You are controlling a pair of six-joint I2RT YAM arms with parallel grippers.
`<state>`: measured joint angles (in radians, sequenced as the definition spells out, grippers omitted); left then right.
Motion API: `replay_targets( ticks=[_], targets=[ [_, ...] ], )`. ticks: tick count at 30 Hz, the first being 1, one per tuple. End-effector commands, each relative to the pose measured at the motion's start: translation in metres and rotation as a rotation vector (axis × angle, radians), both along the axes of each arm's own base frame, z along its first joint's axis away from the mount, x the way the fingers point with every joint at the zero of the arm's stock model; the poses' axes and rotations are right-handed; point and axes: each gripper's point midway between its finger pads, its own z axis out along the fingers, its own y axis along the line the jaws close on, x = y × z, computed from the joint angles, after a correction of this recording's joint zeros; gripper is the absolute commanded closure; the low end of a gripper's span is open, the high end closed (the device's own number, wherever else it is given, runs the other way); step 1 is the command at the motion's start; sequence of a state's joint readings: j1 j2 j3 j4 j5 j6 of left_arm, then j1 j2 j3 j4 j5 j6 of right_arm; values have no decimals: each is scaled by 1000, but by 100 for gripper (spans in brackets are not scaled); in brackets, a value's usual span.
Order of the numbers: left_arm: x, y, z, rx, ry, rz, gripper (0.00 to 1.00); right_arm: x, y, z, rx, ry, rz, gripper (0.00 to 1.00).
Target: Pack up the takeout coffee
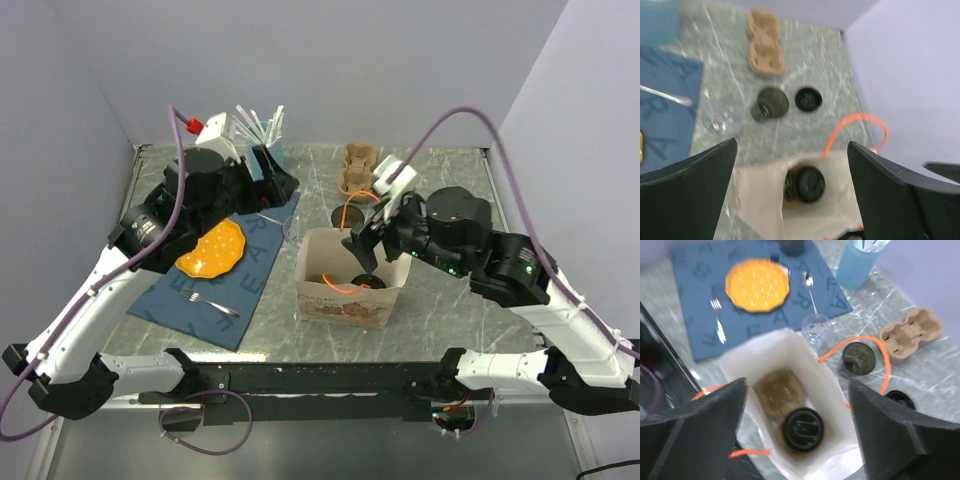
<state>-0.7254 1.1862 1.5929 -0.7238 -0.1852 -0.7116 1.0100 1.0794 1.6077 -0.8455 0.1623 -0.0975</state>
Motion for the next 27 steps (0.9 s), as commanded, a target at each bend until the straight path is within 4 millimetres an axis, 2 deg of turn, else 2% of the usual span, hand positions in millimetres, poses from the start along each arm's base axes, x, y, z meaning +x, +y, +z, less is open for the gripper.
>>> replay_targets(
  ticks=[1, 2, 3, 4, 5, 6, 7, 9, 10, 12, 13, 14, 15, 16, 18, 19, 20, 21, 22, 23, 24, 27],
  targets=[
    [36, 27, 34, 65, -127, 181, 3, -6, -19, 32, 222, 80, -138, 0],
    [49, 27, 27, 90, -110, 214, 3, -11, -24, 32, 266, 117, -158, 0],
    [61, 39, 37, 80, -123, 271, 3, -13, -26, 24, 269, 144, -168, 0],
    [76, 40, 29, 95, -100, 307, 3, -17, -28, 22, 295, 170, -179, 0],
    [88, 48, 29, 99, -100, 346, 3, -24, -38, 26, 338, 169, -178, 0],
    [96, 51, 33, 100, -108, 363, 3, -25, -39, 18, 344, 178, -183, 0],
    [109, 47, 27, 106, -106, 365, 3, -33, -50, 23, 392, 167, -179, 0],
    [128, 55, 22, 104, -101, 391, 3, -37, -59, 20, 412, 161, -187, 0],
    [141, 53, 9, 113, -78, 390, 2, -42, -70, 22, 427, 159, -194, 0],
    [163, 56, 2, 110, -75, 379, 1, -47, -83, 28, 437, 149, -210, 0],
    [176, 52, -14, 149, -64, 364, 2, -49, -90, 23, 421, 159, -227, 0],
    [187, 49, -13, 162, -102, 356, 2, -48, -96, 22, 412, 158, -252, 0],
    [194, 49, -20, 238, -126, 328, 2, -49, -100, 23, 411, 154, -260, 0],
    [208, 43, -37, 292, -123, 309, 3, -49, -101, 21, 388, 145, -259, 0],
    [226, 44, -42, 389, -174, 299, 5, -48, -107, 19, 360, 133, -272, 0],
    [240, 41, -61, 429, -155, 297, 6, -46, -108, 19, 343, 126, -281, 0],
    [250, 43, -53, 430, -176, 306, 7, -45, -111, 18, 331, 125, -298, 0],
    [258, 40, -57, 445, -175, 278, 10, -44, -115, 25, 341, 113, -312, 0],
    [273, 37, -77, 468, -146, 269, 16, -42, -114, 25, 329, 108, -317, 0],
    [283, 41, -64, 454, -173, 285, 19, -41, -115, 28, 327, 101, -321, 0],
    [296, 40, -77, 454, -161, 282, 22, -40, -116, 29, 326, 96, -327, 0],
    [317, 54, -70, 388, -181, 304, 30, -34, -113, 30, 307, 81, -339, 0]
  ],
)
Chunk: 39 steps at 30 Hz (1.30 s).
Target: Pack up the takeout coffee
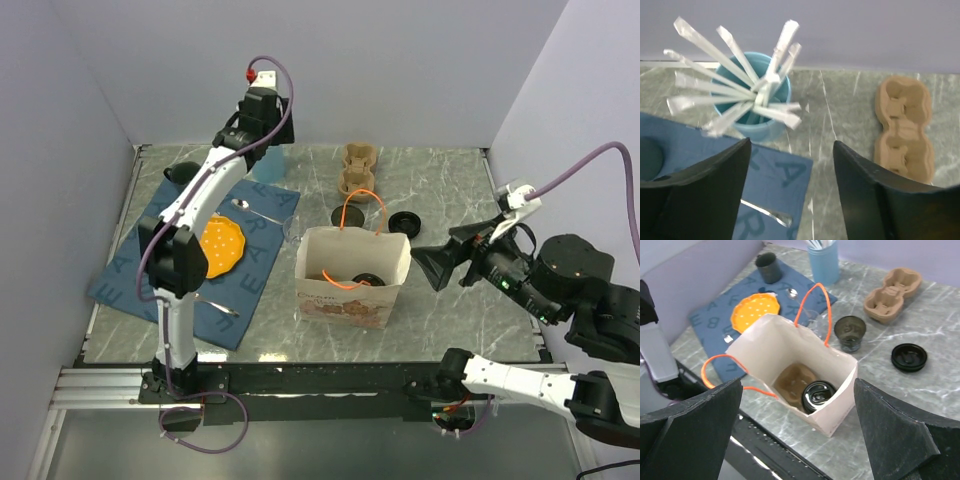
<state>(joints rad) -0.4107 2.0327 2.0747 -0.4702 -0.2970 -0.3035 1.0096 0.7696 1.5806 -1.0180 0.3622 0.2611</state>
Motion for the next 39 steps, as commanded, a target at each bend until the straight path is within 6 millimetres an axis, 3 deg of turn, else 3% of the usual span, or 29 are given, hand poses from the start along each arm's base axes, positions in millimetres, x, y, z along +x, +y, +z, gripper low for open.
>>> replay_targets(
  ticks=[1, 7, 12, 17, 25, 32, 35, 36, 39],
  targets=[
    [38, 19, 47, -69, -164, -21, 35, 13, -4, 8, -34, -27, -67, 0],
    [66, 25, 33, -68, -204, -49, 40, 20, 4, 6, -27, -1, -91, 0],
    [80, 8, 30, -103, -273, -146, 44, 23, 9, 4, -42, 18, -95, 0],
    [82, -3, 23, -127, -274, -192, 43, 27, 12, 4, -50, 17, -101, 0],
    [93, 4, -4, -120, -231, -168, 51, 28, 13, 4, -60, 24, -105, 0],
    [89, 5, -18, -115, -207, -169, 53, 26, 11, 0, -56, 40, -106, 0],
    [89, 5, -22, -106, -199, -171, 67, 24, 9, -1, -54, 46, -108, 0],
    [88, 5, -20, -103, -203, -172, 79, 24, 9, -2, -52, 47, -110, 0],
    [88, 5, -8, -106, -218, -173, 92, 23, 8, -5, -53, 56, -110, 0]
  ],
)
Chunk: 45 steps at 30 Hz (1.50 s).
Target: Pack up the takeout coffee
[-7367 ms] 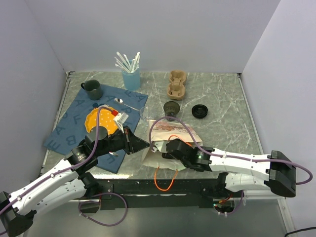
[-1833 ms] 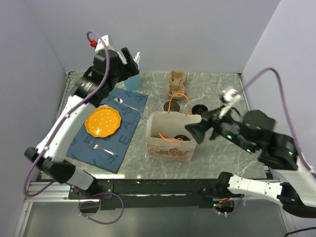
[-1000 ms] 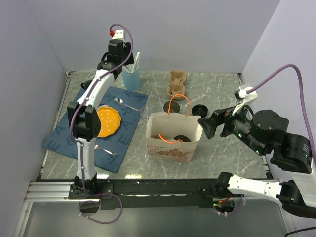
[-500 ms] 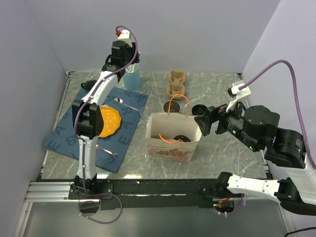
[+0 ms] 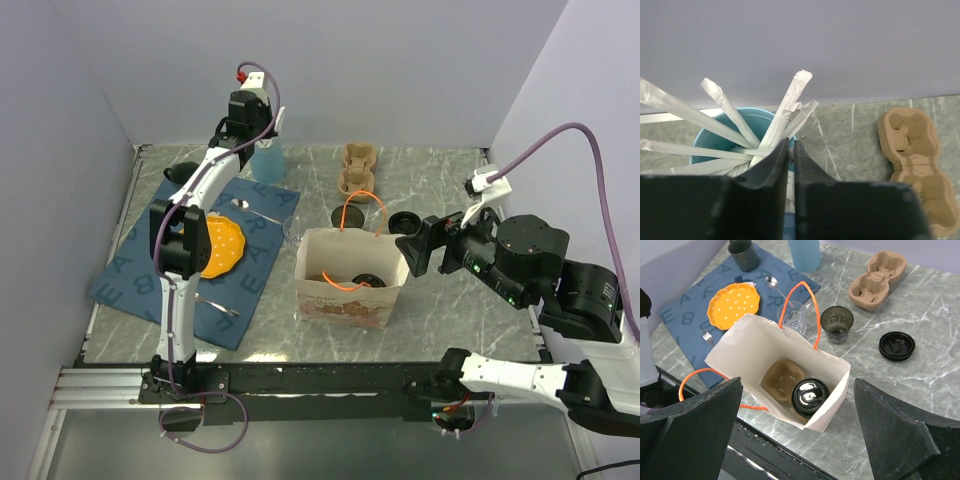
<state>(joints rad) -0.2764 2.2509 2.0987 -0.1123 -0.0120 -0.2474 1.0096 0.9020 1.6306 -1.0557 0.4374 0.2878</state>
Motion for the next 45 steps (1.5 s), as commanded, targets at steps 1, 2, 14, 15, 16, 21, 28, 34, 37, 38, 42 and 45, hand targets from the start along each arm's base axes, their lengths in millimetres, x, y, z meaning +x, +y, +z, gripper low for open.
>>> replay_targets(
  ticks=[1, 2, 14, 15, 16, 21, 28, 34, 37, 38, 42, 45],
  targets=[
    [1, -3, 44, -23, -98, -16, 94, -1, -8, 8, 40, -5, -32, 0],
    [-1, -2, 53, -26, -110, -16, 97, -2, -8, 7, 41, -4, -31, 0],
    [-32, 16, 152, -44, -250, 36, 99, -6, -14, 10, 50, -45, -4, 0],
    [-34, 17, 155, -43, -252, 36, 99, -8, -14, 11, 57, -50, 1, 0],
    [-37, 18, 160, -41, -259, 37, 99, -8, -14, 11, 61, -54, 1, 0],
    [-56, 21, 186, -56, -267, 26, 99, -10, -16, 14, 81, -74, 14, 0],
    [-91, 22, 222, -115, -303, -4, 99, -16, -17, 16, 127, -88, 37, 0],
    [-116, 27, 243, -105, -304, -5, 99, -23, -25, 15, 168, -92, 40, 0],
    [-134, 29, 262, -150, -308, -9, 99, -27, -28, 17, 193, -97, 42, 0],
    [-146, 28, 274, -170, -317, -26, 99, -29, -30, 19, 207, -104, 44, 0],
    [-190, 20, 306, -314, -300, -97, 99, -32, -33, 20, 227, -112, 52, 0],
    [-237, 12, 326, -415, -287, -194, 99, -35, -37, 16, 224, -107, 50, 0]
  ],
)
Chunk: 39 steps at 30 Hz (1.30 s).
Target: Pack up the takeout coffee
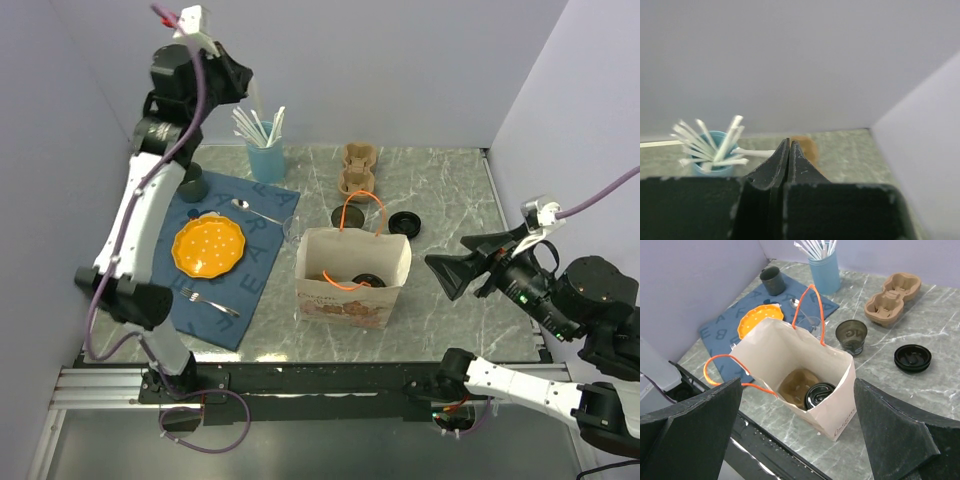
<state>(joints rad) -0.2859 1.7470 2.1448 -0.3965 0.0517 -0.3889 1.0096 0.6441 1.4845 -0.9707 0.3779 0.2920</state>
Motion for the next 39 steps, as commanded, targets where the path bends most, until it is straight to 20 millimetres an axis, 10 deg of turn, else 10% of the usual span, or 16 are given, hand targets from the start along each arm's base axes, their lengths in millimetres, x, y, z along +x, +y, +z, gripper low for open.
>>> replay_targets(
  ticks=[1, 16, 22, 39],
  targets=[
    [-112, -11, 91, -206, -106, -211, 99, -1, -2, 4, 41, -8, -5, 0],
    [-317, -30, 88, -534, 108, -713, 99, -7, -18, -13, 92, 127, -93, 0],
    [-332, -31, 59, -548, 175, -752, 99, -21, -33, -16, 143, 175, -98, 0],
    [-276, -70, -32, -476, 341, -704, 99, -26, -41, -25, 97, 216, -113, 0]
  ],
)
